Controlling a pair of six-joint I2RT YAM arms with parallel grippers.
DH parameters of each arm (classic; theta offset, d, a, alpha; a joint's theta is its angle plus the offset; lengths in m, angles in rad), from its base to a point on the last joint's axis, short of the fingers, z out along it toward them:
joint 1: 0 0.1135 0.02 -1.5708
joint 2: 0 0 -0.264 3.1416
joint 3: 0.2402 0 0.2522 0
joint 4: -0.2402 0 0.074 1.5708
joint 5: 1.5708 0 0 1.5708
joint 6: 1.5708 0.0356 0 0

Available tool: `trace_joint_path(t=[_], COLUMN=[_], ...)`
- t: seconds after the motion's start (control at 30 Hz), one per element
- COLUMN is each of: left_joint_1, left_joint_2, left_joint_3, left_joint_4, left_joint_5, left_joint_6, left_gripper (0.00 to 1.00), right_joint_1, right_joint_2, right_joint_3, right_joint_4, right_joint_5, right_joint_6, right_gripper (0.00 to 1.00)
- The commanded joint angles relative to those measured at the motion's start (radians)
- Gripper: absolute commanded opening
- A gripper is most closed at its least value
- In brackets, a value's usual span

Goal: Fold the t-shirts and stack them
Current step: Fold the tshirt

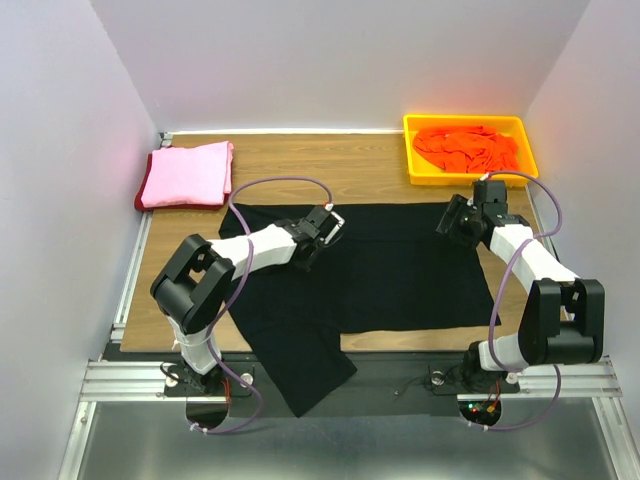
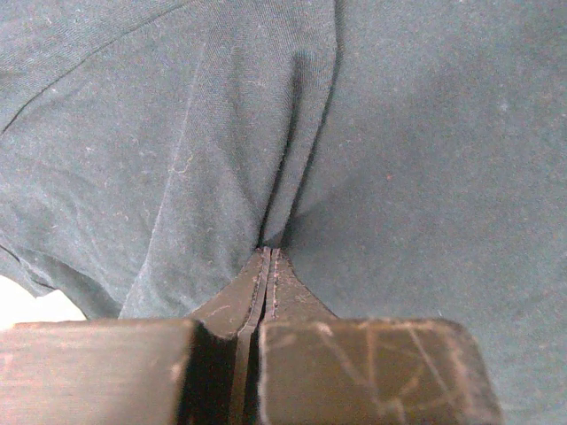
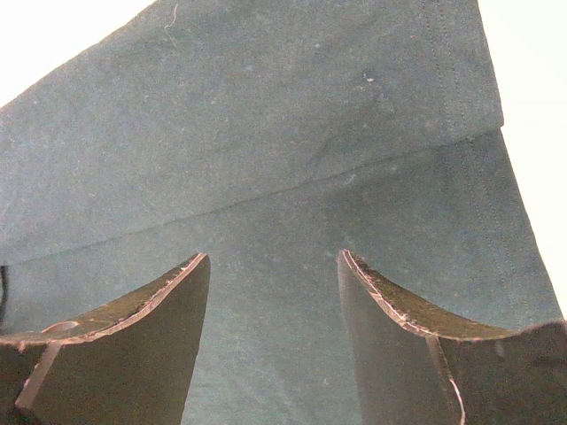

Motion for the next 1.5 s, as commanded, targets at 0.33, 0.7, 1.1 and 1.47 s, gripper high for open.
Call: trace_joint_path(t=[0.33, 0.7, 1.1, 1.47], left_joint_1=[-0.01, -0.013, -0.013, 0.065], left_joint_2=[-0.019, 0.001, 0.053, -0.074], left_joint_3=[0.181, 0.254, 0.265, 0.172], left_joint_4=[-0.194, -0.272, -0.292, -0.203], left_joint_5=[0.12, 0.276, 0.397, 0.321], left_joint_6=[-0.068, -0.083, -0.085, -0.256], left_gripper=[0.0, 0.0, 0.17, 0.73], right_joint_1=[-0.005, -0.005, -0.005, -0.005], right_joint_2=[-0.029, -0.017, -0.018, 0.008], right_joint_3=[0.005, 0.01, -0.003, 0.052], right_joint_4=[0.025, 0.024, 0.025, 0.025], right_joint_5=[0.018, 0.002, -0.004, -0.011], right_joint_6=[0.006, -0.001, -0.011, -0.022], right_gripper=[0.66, 0.66, 0.66, 0.66])
